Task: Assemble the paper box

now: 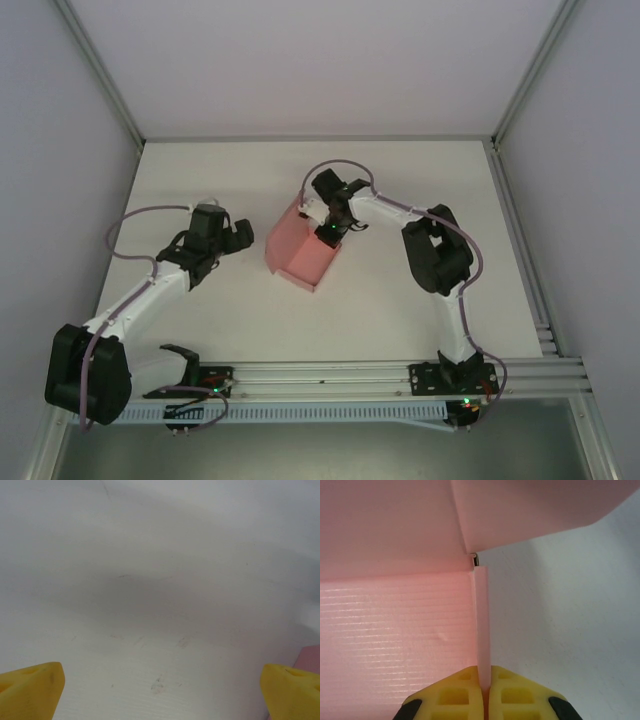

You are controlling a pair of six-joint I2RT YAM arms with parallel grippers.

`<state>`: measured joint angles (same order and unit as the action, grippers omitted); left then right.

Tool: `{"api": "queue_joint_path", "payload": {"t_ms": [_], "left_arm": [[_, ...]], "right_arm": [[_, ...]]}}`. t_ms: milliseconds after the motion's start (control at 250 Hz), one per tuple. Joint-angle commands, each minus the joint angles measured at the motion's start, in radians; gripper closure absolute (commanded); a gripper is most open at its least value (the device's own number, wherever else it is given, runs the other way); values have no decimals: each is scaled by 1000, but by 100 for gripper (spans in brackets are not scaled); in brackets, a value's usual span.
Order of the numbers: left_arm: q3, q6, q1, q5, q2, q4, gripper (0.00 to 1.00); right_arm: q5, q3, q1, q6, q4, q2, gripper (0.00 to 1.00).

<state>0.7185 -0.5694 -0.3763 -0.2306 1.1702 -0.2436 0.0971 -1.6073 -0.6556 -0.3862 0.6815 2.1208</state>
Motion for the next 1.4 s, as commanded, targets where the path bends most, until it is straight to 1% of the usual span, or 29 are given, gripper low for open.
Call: {"api": "queue_joint_path", "payload": {"t_ms": [0,216,347,399,491,691,755,839,894,1030,1178,1306,1398], "left_arm": [[0,17,8,9,5,-16,0],[-7,17,9,1,-12,-23,0],[-4,23,10,-1,-18,-24,0],[-5,22,12,-1,-21,-23,0],[-8,22,11,-4,-23,-22,0],[-8,20,13,-4,-24,-31,0],[-9,20,14,-3,-29,-33,0],[-7,18,15,-3,-36,-34,0],[0,11,19,8,-42,-36,0],[5,3,30,61,-67,-11,0],[9,1,48,128,-93,30,0],[-18,12,51,219,-117,106,0],[-39,34,59,305,-118,176,0]], "right_arm": [[-290,79,-15,-13,6,73,100],[-528,147,-85,-68,-6,103,100],[-626,163,-109,-90,-19,109,100],[-687,176,-117,-98,-44,111,100],[-739,178,-118,-101,-50,123,100],[-753,180,-122,-98,-98,117,100],[-719,176,-114,-58,-118,98,100],[-607,183,-90,17,-159,21,100],[-579,210,-79,50,-217,-59,100],[-495,291,-72,68,-325,-270,100],[-448,373,-68,117,-401,-450,100],[-410,465,-43,184,-492,-586,100],[-266,534,6,265,-554,-679,100]]}}
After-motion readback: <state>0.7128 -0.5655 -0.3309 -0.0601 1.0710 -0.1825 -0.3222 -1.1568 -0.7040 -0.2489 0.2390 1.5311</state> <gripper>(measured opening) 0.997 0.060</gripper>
